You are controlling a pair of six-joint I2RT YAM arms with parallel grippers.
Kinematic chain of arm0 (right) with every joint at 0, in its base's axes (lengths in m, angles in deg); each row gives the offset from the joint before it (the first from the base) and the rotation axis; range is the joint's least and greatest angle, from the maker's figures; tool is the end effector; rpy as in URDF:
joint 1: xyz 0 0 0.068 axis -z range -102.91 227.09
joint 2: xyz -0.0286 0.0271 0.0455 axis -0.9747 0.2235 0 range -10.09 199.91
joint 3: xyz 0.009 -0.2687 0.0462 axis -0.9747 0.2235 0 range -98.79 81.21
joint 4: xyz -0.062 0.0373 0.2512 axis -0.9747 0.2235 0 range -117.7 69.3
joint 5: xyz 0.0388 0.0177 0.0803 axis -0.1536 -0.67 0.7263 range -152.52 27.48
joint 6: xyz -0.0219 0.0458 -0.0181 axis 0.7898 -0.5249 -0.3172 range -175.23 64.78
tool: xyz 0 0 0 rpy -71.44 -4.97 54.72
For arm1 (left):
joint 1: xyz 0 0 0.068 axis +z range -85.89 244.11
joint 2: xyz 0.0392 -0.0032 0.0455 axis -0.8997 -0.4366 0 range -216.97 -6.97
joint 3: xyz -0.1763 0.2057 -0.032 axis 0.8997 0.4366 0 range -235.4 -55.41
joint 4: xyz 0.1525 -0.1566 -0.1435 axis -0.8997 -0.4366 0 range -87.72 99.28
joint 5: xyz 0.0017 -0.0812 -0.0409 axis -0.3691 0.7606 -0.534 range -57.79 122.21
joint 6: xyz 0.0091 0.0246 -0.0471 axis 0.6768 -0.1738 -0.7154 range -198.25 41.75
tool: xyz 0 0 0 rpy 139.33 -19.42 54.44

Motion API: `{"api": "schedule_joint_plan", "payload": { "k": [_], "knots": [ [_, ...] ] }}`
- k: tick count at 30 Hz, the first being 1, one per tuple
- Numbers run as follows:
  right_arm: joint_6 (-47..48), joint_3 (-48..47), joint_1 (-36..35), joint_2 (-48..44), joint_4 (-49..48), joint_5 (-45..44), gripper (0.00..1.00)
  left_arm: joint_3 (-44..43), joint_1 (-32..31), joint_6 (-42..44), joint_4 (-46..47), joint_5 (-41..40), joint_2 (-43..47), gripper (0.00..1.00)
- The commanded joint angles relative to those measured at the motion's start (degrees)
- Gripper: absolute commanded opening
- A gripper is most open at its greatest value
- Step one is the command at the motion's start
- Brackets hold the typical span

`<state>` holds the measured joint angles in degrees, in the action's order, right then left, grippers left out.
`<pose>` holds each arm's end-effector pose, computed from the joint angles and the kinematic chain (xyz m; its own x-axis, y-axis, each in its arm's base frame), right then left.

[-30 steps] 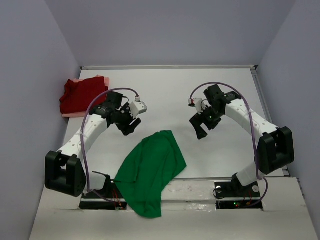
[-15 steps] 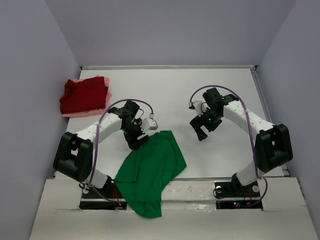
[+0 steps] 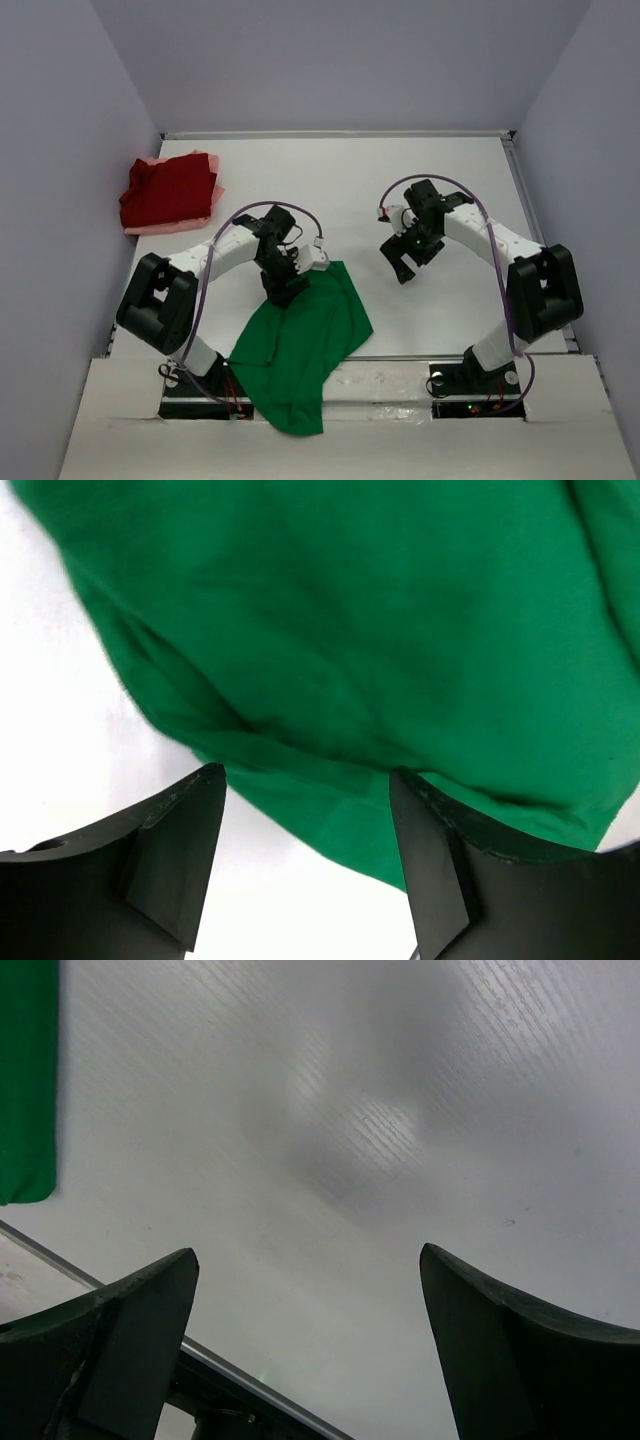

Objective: Fold and stack the t-shirts
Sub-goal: Flatten out the crumpled T-shirt at the center of the board.

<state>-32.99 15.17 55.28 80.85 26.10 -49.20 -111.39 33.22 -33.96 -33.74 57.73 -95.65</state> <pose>0.2691 0.1165 0.2222 -0.6901 -0.6727 -0.2668 -0.7179 0.6829 0.1351 0.2313 -0.1563 0.1928 -0.2080 0.8589 -0.4681 0.9777 0.1678 -0.1266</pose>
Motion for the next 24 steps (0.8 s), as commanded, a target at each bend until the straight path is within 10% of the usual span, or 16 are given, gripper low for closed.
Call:
{"api": "schedule_joint_plan", "payload": {
  "k": [1,15,24],
  "knots": [
    [-0.4,0.6,-0.1,0.6,-2.4,-1.3,0.97,-1.1,-2.1,-0.6,-2.9,2.4,-0.3,0.75],
    [0.5,2.8,-0.1,0.2,-3.8,-1.1,0.96,5.0,-5.8,-16.7,15.6,-24.8,-4.7,0.56],
    [0.8,2.2,-0.1,1.6,-4.2,-1.4,0.95,2.3,-5.8,-17.9,15.1,-28.1,-6.2,0.00]
  ]
}}
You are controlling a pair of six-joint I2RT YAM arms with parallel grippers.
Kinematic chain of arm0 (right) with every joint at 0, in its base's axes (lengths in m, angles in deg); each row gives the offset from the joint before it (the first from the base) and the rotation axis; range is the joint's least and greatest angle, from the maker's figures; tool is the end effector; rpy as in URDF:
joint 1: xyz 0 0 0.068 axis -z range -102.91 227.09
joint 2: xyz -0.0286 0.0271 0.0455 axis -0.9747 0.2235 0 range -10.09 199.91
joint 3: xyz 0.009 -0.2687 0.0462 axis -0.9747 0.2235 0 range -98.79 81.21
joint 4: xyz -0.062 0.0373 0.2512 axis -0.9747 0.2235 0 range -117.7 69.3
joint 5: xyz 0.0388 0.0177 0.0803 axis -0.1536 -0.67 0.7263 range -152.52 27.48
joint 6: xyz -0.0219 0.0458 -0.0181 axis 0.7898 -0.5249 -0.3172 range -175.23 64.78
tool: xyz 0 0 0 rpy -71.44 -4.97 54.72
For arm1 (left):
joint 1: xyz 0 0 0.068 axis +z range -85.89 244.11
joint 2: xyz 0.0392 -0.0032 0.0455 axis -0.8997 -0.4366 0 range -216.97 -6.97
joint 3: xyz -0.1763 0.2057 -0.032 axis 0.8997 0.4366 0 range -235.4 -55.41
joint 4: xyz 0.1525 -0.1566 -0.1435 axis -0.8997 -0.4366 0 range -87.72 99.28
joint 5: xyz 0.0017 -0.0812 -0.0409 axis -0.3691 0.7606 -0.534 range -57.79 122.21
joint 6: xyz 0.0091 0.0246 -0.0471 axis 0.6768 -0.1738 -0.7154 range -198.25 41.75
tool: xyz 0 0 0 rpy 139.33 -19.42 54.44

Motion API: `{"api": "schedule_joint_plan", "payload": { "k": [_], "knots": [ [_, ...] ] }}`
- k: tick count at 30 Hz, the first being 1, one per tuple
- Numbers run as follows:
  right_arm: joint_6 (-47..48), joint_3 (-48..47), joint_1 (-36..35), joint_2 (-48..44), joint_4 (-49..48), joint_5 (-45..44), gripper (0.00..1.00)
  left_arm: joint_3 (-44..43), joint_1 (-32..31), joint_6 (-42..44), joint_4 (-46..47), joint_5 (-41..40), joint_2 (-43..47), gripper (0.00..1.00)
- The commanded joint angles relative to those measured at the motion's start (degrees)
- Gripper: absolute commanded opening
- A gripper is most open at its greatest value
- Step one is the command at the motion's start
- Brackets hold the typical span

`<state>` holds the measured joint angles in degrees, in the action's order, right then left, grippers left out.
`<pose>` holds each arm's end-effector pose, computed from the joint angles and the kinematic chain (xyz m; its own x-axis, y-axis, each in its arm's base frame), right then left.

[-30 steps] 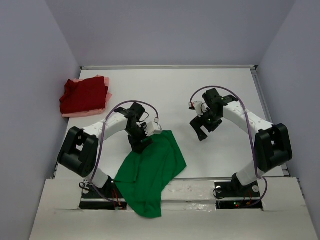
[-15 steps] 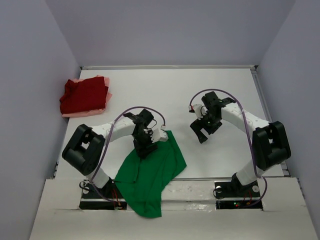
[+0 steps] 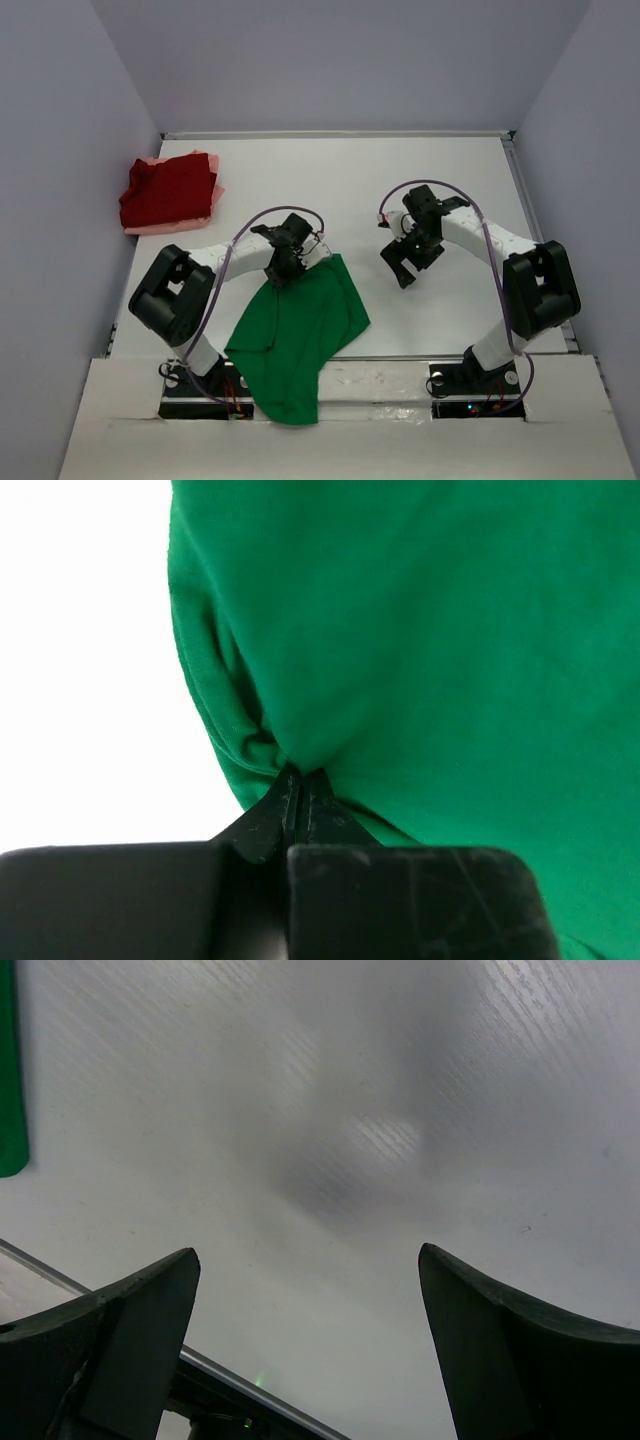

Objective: Fold and stack the t-shirts
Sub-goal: Flatten out the crumpled T-shirt at the center of the board.

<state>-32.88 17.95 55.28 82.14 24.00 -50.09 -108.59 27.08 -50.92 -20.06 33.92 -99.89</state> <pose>0.2676 0.1153 0.2038 -0.6972 -0.6788 -0.2307 -0.7138 0.6872 0.1349 0.2383 -0.1812 0.1644 -0.3821 0.8632 -0.3300 0.8847 0.4448 0.1392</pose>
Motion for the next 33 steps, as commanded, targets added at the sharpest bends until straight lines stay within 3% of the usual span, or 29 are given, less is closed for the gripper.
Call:
{"api": "schedule_joint_plan", "payload": {
  "k": [1,9,14,22,33],
  "knots": [
    [0.7,-0.5,-0.1,0.4,-2.2,-0.5,0.95,-0.5,0.3,-1.0,1.3,-4.4,-2.3,0.00],
    [0.7,-2.0,-0.1,1.6,-2.2,2.2,0.92,0.5,-0.7,-2.3,8.5,-12.9,-3.9,0.00],
    [0.7,-6.3,-0.1,5.1,-0.1,9.5,0.88,-1.6,-1.0,-4.1,13.4,-20.8,-2.1,0.00],
    [1.9,-15.9,-0.6,16.0,4.5,23.5,0.68,-2.4,-1.1,-2.5,19.0,-25.4,6.5,0.00],
    [4.6,-25.1,-5.7,30.3,8.8,31.4,0.63,-3.2,-1.0,-2.6,19.6,-27.5,10.2,0.00]
  ]
}}
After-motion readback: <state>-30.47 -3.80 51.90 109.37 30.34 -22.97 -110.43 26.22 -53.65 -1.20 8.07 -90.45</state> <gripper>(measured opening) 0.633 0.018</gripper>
